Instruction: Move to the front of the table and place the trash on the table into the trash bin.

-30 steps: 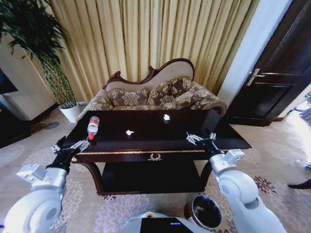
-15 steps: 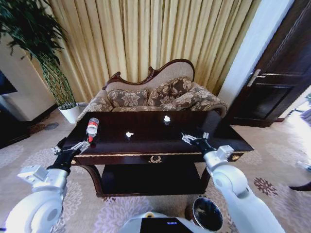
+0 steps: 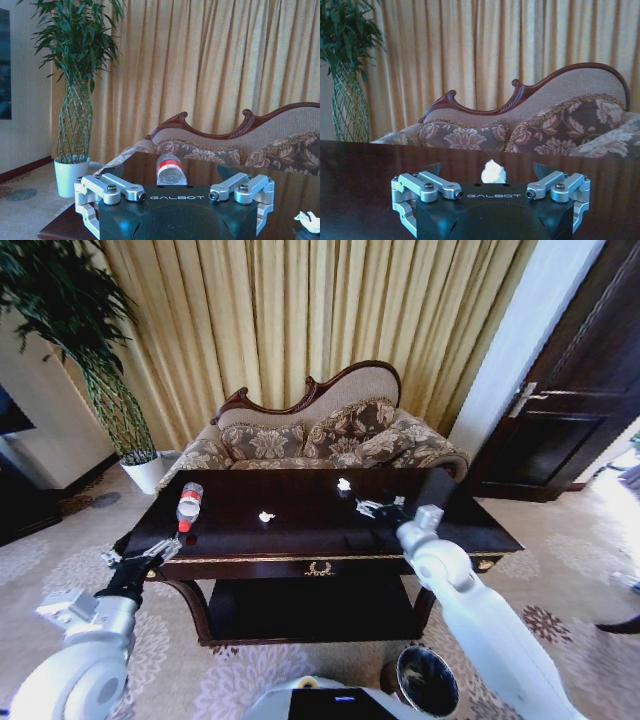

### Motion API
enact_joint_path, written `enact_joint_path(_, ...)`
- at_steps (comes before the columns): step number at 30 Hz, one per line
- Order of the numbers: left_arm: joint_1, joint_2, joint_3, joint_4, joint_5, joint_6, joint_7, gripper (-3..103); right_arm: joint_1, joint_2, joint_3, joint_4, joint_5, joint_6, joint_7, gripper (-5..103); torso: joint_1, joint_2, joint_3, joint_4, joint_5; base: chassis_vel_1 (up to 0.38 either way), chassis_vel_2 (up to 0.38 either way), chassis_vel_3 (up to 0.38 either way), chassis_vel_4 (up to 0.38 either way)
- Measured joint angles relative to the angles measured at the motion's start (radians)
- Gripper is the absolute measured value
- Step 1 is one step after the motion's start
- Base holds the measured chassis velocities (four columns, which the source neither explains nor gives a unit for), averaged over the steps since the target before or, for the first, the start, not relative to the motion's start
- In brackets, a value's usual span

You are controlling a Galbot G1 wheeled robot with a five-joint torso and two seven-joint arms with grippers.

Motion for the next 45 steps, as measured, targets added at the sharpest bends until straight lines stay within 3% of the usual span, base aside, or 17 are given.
enact_joint_path(4, 0.006, -0.009, 0.001, 0.0, 0.006, -0.001, 0.0, 100, 0.118, 0.031, -0.083, -0.09, -0.012, -0.008, 0.021, 100, 0.0, 0.0, 0.0, 0.0002, 0.0, 0.0, 0.0, 0.0, 0.0)
enact_joint_path(12, 0.019, -0.023, -0.009, 0.0, 0.006, -0.001, 0.0, 100, 0.241, 0.082, -0.149, -0.233, -0.016, -0.039, 0.051, 100, 0.0, 0.0, 0.0, 0.0, -0.0001, 0.0, 0.0, 0.0, 0.0)
enact_joint_path(23, 0.02, -0.026, -0.006, 0.0, 0.009, -0.003, 0.0, 100, 0.302, 0.153, -0.18, -0.311, 0.076, -0.121, 0.206, 100, 0.0, 0.0, 0.0, 0.0, 0.0, 0.0, 0.0, 0.0, 0.0)
enact_joint_path(31, 0.023, -0.03, -0.007, 0.0, 0.012, -0.006, 0.0, 100, 0.322, 0.195, -0.191, -0.348, 0.088, -0.126, 0.244, 100, 0.0, 0.0, 0.0, 0.0, 0.0, 0.0, 0.0, 0.0, 0.0)
enact_joint_path(41, 0.026, -0.034, -0.009, 0.0, 0.012, -0.009, 0.001, 100, 0.328, 0.218, -0.199, -0.391, 0.03, -0.131, 0.245, 102, 0.0, 0.0, 0.0, 0.0, 0.0001, 0.0, 0.0, 0.0, 0.0)
enact_joint_path(45, 0.024, -0.036, -0.008, 0.0, 0.011, -0.01, 0.001, 100, 0.326, 0.218, -0.199, -0.393, 0.023, -0.131, 0.248, 88, 0.0, 0.0, 0.0, 0.0, 0.0, 0.0, 0.0, 0.0, 0.0)
